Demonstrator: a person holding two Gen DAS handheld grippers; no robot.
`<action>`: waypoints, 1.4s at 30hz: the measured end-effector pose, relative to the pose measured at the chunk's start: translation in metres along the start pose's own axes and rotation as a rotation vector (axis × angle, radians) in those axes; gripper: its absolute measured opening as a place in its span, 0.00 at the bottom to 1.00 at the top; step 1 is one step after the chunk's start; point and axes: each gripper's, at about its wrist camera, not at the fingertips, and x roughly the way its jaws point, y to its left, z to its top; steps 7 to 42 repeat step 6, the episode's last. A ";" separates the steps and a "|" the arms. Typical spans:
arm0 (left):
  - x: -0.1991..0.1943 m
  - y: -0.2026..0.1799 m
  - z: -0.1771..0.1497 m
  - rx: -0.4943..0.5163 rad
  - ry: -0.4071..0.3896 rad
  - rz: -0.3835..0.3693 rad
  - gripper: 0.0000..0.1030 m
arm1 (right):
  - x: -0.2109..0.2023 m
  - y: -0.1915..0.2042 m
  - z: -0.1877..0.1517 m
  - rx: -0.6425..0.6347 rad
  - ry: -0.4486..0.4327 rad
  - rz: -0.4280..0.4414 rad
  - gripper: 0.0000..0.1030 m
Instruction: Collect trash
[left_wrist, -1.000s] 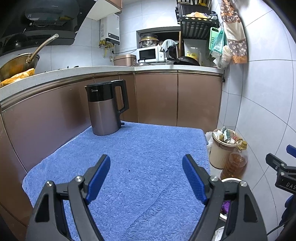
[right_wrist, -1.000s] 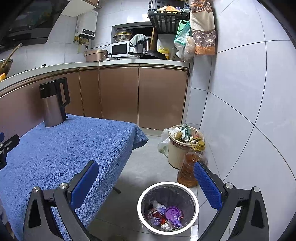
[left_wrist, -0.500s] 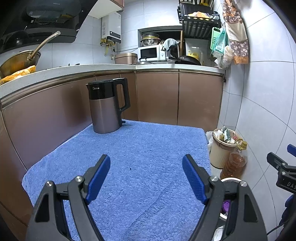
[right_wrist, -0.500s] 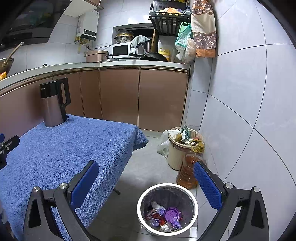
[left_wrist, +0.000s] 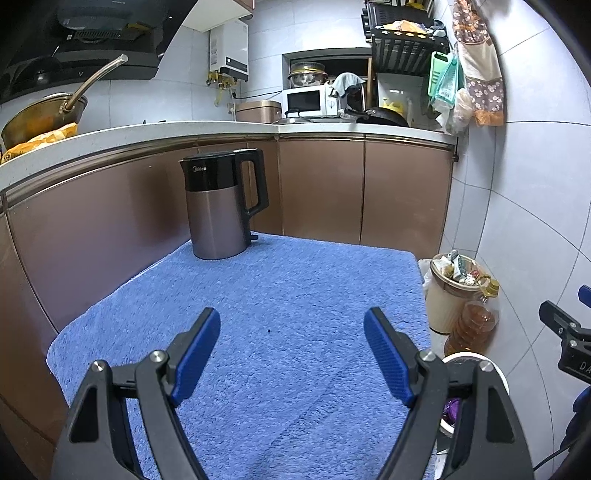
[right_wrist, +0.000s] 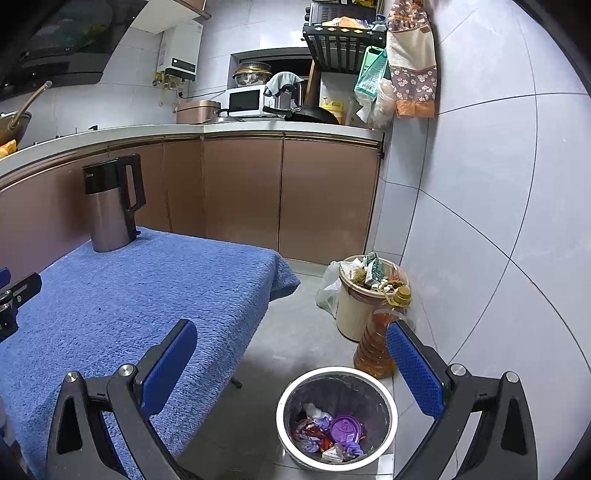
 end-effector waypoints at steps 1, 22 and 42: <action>0.000 0.001 0.000 -0.002 0.001 0.000 0.77 | 0.001 0.000 0.000 -0.001 0.001 0.001 1.00; 0.001 0.004 -0.001 -0.009 0.005 0.002 0.77 | 0.001 0.001 0.000 -0.002 0.001 0.000 1.00; 0.001 0.004 -0.001 -0.009 0.005 0.002 0.77 | 0.001 0.001 0.000 -0.002 0.001 0.000 1.00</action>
